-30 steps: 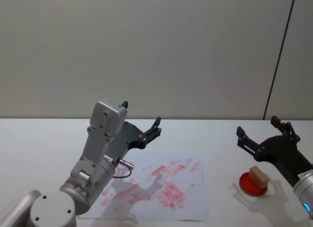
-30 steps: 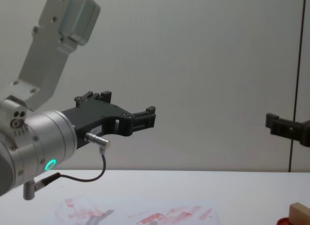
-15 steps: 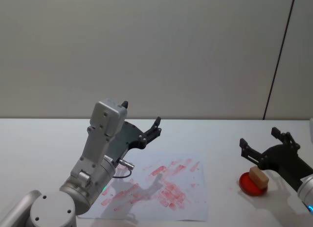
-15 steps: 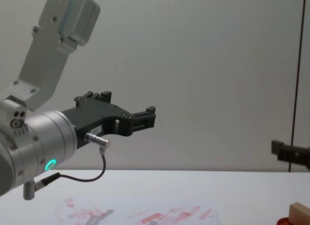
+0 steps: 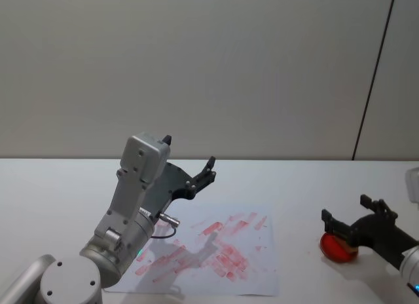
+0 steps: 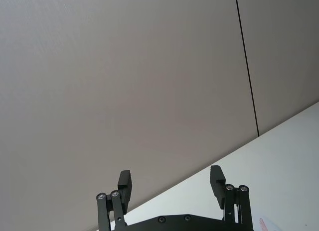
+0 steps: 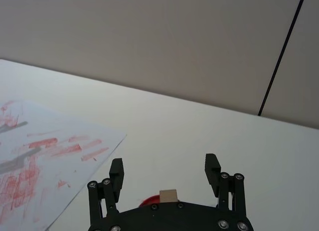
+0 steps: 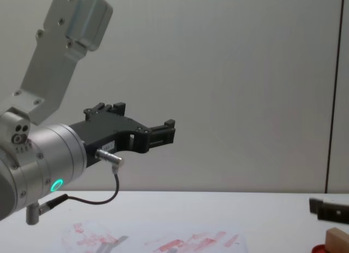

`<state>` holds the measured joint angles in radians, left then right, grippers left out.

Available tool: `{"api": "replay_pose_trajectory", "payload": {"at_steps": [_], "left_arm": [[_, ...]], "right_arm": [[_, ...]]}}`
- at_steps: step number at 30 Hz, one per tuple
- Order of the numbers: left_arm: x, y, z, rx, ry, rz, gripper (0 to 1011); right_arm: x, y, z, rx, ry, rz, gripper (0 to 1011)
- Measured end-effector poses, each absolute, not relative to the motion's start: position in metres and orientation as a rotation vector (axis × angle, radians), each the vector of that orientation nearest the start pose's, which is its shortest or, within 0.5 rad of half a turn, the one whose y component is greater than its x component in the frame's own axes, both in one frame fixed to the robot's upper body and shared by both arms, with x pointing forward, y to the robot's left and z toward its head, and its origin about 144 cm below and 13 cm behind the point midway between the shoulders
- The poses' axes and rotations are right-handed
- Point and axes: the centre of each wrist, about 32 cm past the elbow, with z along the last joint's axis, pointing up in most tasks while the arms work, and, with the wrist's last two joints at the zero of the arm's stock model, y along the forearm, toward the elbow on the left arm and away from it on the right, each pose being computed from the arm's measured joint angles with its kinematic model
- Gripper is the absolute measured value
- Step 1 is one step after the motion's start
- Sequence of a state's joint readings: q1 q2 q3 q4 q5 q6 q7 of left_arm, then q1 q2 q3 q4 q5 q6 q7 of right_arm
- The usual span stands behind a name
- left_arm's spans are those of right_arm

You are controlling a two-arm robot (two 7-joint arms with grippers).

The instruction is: Use the one hand to pick up the stamp and affix it onto the A4 paper.

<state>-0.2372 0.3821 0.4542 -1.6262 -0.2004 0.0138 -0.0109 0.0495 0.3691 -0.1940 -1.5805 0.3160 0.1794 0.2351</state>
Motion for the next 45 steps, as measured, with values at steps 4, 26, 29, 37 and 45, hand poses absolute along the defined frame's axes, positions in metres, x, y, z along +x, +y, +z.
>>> {"api": "replay_pose_trajectory", "payload": {"at_steps": [4,26,29,37,45], "left_arm": [[0.492,0.198,1.204,0.061,-0.268,1.124,1003],[0.492,0.198,1.204,0.061,-0.268,1.124,1003],[0.492,0.198,1.204,0.061,-0.268,1.124,1002],[0.492,0.198,1.204,0.061,-0.268,1.124,1002],[0.492,0.198,1.204,0.061,-0.268,1.124,1002]], "right_arm": [[0.468,-0.277,1.154,-0.197,0.127,-1.144,1001],[0.466,-0.286,1.141,-0.249,0.209,-1.112,880],[0.465,-0.286,1.14,-0.251,0.216,-1.111,771],[0.464,-0.289,1.139,-0.256,0.224,-1.114,539],[0.464,-0.292,1.138,-0.259,0.228,-1.119,304]]}}
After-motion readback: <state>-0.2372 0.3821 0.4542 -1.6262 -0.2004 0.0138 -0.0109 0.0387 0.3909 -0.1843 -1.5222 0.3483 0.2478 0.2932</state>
